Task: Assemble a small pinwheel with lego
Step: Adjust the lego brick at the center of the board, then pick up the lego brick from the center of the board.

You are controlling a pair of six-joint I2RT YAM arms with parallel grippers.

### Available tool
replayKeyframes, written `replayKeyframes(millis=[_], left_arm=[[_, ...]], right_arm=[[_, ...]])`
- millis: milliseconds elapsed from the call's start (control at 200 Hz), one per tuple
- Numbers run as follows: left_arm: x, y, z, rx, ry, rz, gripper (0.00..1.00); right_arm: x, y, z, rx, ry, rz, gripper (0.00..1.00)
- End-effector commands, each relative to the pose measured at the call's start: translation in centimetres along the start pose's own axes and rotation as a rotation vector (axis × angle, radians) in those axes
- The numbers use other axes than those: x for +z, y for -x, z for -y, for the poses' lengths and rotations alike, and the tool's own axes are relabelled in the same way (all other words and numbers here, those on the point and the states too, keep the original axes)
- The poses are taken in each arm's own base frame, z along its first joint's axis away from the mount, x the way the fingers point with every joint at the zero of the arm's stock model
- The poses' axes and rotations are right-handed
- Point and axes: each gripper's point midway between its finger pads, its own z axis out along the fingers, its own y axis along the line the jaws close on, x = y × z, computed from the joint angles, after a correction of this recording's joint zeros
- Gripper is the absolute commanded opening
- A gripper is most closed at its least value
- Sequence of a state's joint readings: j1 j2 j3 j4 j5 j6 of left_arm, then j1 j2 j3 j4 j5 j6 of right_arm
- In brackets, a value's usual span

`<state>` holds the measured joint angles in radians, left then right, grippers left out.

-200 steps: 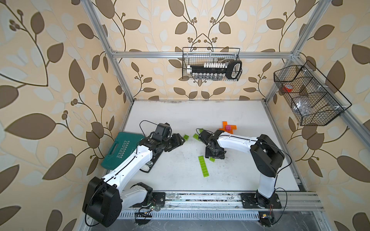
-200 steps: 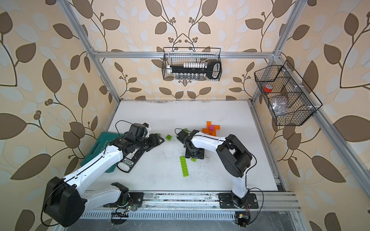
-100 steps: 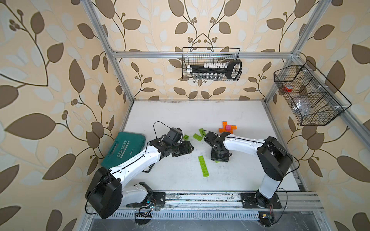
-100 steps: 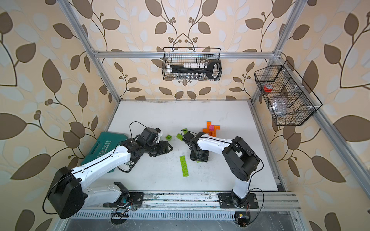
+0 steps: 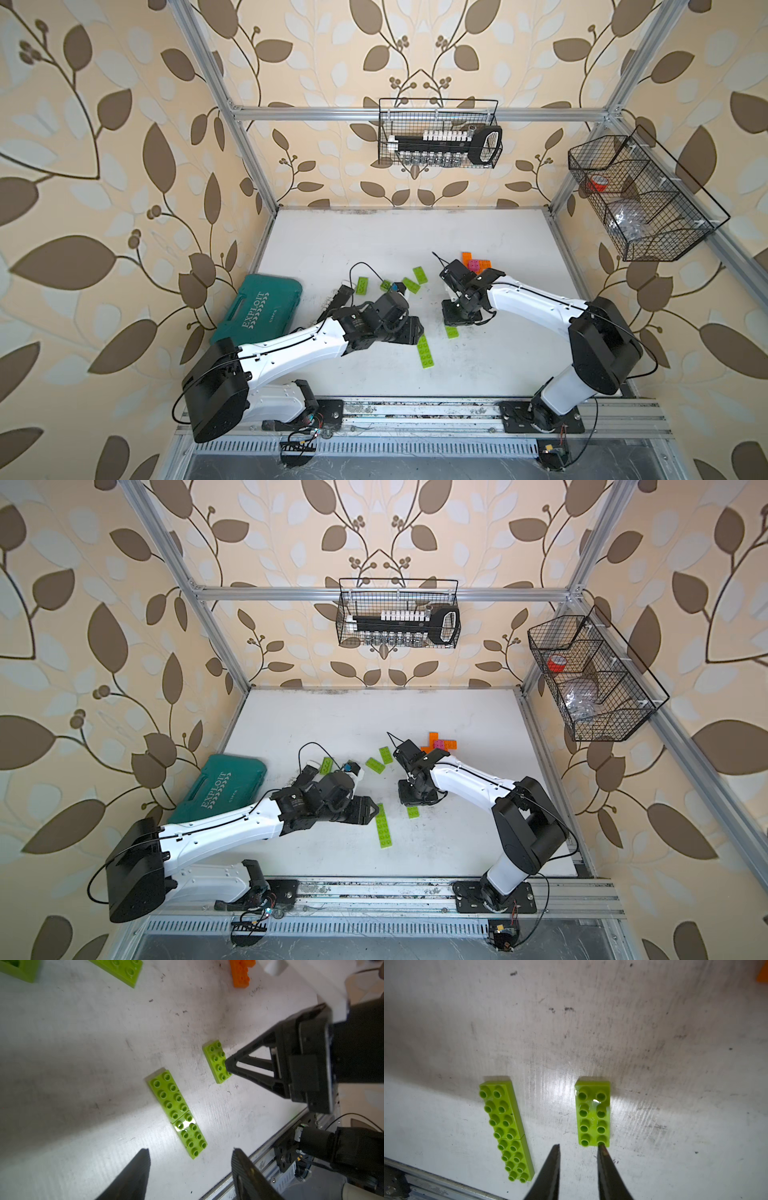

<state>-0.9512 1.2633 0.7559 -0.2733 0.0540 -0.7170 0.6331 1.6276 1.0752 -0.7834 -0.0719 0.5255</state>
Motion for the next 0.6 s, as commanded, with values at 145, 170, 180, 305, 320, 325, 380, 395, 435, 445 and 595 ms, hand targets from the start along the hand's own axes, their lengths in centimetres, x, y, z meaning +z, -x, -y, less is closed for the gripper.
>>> replayKeyframes(millis=[145, 170, 180, 305, 320, 325, 380, 395, 435, 445, 595], left_arm=[[1.8, 0.5, -1.2, -0.022, 0.076, 0.096, 0.61], [1.7, 0.6, -1.2, -0.023, 0.078, 0.101, 0.61], [1.7, 0.6, -1.3, -0.023, 0.079, 0.102, 0.61], [1.6, 0.7, -1.4, -0.015, 0.092, 0.098, 0.61], [1.6, 0.7, -1.4, -0.014, 0.096, 0.097, 0.61], [1.6, 0.7, -1.4, -0.014, 0.096, 0.097, 0.61], [1.5, 0.7, -1.5, -0.011, 0.101, 0.096, 0.61], [1.6, 0.7, -1.5, -0.011, 0.102, 0.094, 0.61], [1.5, 0.8, -1.4, -0.008, 0.102, 0.094, 0.61], [1.5, 0.8, -1.4, -0.007, 0.103, 0.093, 0.61], [1.5, 0.9, -1.4, -0.006, 0.106, 0.096, 0.61]], right_arm=[[0.7, -0.3, -0.3, -0.071, -0.011, -0.074, 0.15], [0.9, -0.3, -0.3, -0.067, -0.015, -0.080, 0.14], [0.9, -0.3, -0.3, -0.066, -0.018, -0.081, 0.14], [1.5, -0.2, -0.2, -0.058, -0.027, -0.092, 0.12], [1.5, -0.2, -0.3, -0.057, -0.024, -0.092, 0.12], [1.5, -0.2, -0.3, -0.056, -0.024, -0.092, 0.12], [1.7, -0.1, -0.5, -0.054, -0.016, -0.095, 0.12], [1.7, -0.1, -0.6, -0.054, -0.013, -0.096, 0.12], [1.8, -0.1, -0.6, -0.052, -0.010, -0.098, 0.12], [1.9, -0.1, -0.6, -0.052, -0.012, -0.100, 0.12], [2.3, 0.0, -0.4, -0.044, -0.031, -0.104, 0.12]])
